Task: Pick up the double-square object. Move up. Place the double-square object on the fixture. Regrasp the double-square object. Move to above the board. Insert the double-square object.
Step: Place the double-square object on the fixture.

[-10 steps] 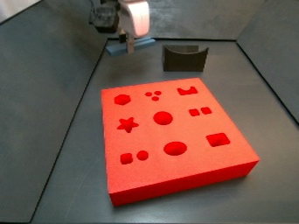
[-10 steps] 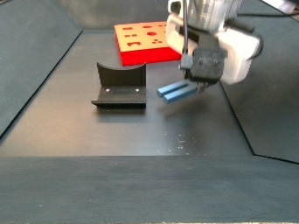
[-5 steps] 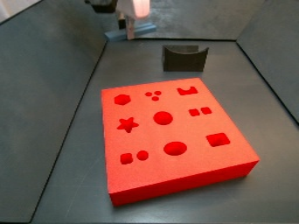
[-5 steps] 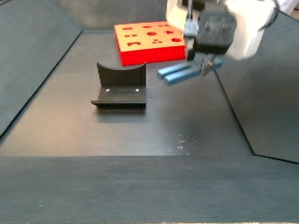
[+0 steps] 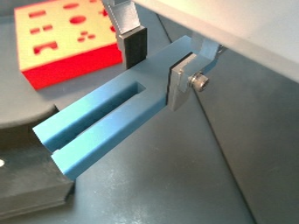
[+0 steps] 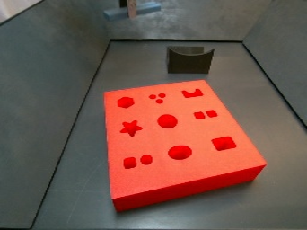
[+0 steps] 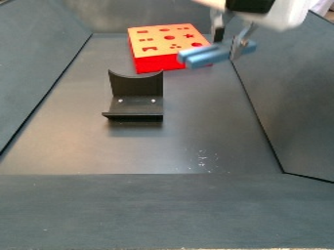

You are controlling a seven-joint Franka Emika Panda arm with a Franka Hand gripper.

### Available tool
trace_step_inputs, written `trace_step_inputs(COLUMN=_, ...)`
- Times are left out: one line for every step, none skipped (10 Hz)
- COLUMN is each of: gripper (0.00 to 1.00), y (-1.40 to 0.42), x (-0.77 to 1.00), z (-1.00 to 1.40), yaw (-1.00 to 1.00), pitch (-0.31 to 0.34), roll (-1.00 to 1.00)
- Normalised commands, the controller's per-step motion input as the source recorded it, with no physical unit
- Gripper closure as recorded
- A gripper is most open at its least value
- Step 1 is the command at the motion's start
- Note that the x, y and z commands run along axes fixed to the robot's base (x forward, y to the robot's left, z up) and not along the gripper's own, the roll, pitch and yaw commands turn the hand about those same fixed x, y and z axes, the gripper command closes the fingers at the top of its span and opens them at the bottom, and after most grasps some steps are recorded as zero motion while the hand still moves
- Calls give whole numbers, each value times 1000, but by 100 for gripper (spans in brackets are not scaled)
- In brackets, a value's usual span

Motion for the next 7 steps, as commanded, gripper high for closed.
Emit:
trace_step_inputs(gripper=100, y=-6, x=-3, z=502, yaw=5, pitch=55, roll=-31)
trace_step_inputs(gripper=100, y=-4, x=5, z=280, yaw=5, pitch=71, roll=-37)
trace_step_inputs(gripper=100, y=-3, x=10, z=170, yaw=5, pitch=75, roll=-39)
trace_step_inputs(gripper=100, y=-753, x=1000, z=-384, yaw=1000, pitch=7, roll=-52)
trace_step_inputs(gripper=100, y=-745, x=1000, z=-386, yaw=1000, pitch=7, roll=-50)
trace_step_inputs(gripper=100, y=-656, x=1000, z=-342, yaw=1000, pitch=4, roll=-50)
trace_step_inputs(gripper=100, y=-570, x=1000, z=-299, yaw=1000, pitch=9, roll=-54)
